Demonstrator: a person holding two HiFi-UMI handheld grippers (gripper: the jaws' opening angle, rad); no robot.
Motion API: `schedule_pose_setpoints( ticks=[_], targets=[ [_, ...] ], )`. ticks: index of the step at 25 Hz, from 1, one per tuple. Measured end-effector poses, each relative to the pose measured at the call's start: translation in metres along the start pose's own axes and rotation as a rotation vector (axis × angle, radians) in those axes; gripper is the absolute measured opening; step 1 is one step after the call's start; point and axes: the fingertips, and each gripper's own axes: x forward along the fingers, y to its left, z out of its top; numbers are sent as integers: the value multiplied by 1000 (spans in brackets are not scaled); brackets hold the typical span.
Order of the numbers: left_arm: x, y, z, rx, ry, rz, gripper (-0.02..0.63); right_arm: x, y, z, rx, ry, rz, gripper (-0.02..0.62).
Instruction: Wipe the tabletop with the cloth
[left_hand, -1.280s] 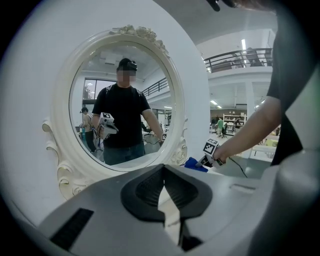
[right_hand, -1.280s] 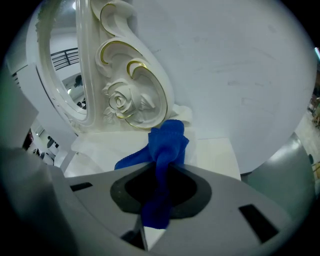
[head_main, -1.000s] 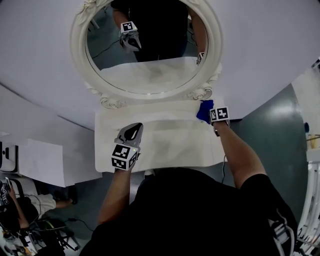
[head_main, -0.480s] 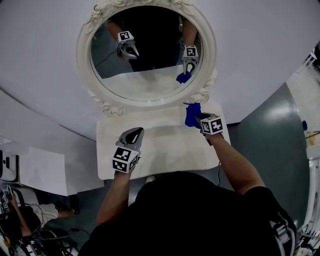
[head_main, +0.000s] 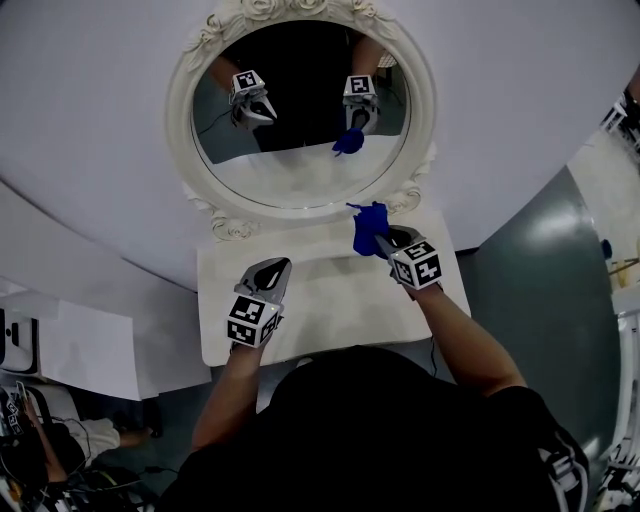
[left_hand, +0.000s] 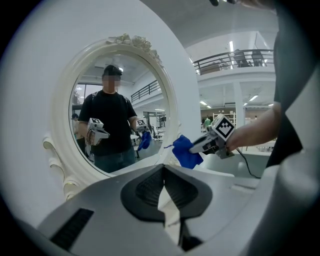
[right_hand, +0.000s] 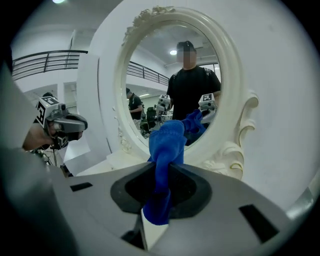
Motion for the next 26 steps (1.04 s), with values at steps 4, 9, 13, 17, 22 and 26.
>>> schedule_pose_setpoints(
  ticks=[4, 9, 13, 17, 22, 26],
  targets=[
    [-4, 4, -1, 1, -4, -10, 11, -5, 19, 12, -34, -43, -12, 57],
    [-7, 6, -1, 2, -8, -20, 11, -11, 33, 15, -30, -66, -19, 57],
    [-2, 3, -1, -1, -6, -35, 11, -12, 34, 14, -15, -65, -17, 57],
    [0, 1, 0, 6, -7, -51, 11, -15, 35, 15, -13, -68, -26, 57],
    [-1, 2, 0, 6, -11, -56, 11, -19, 37, 14, -7, -69, -32, 57],
    [-1, 1, 2, 4, -12, -59, 11, -21, 38, 14, -7, -68, -35, 57]
  ],
)
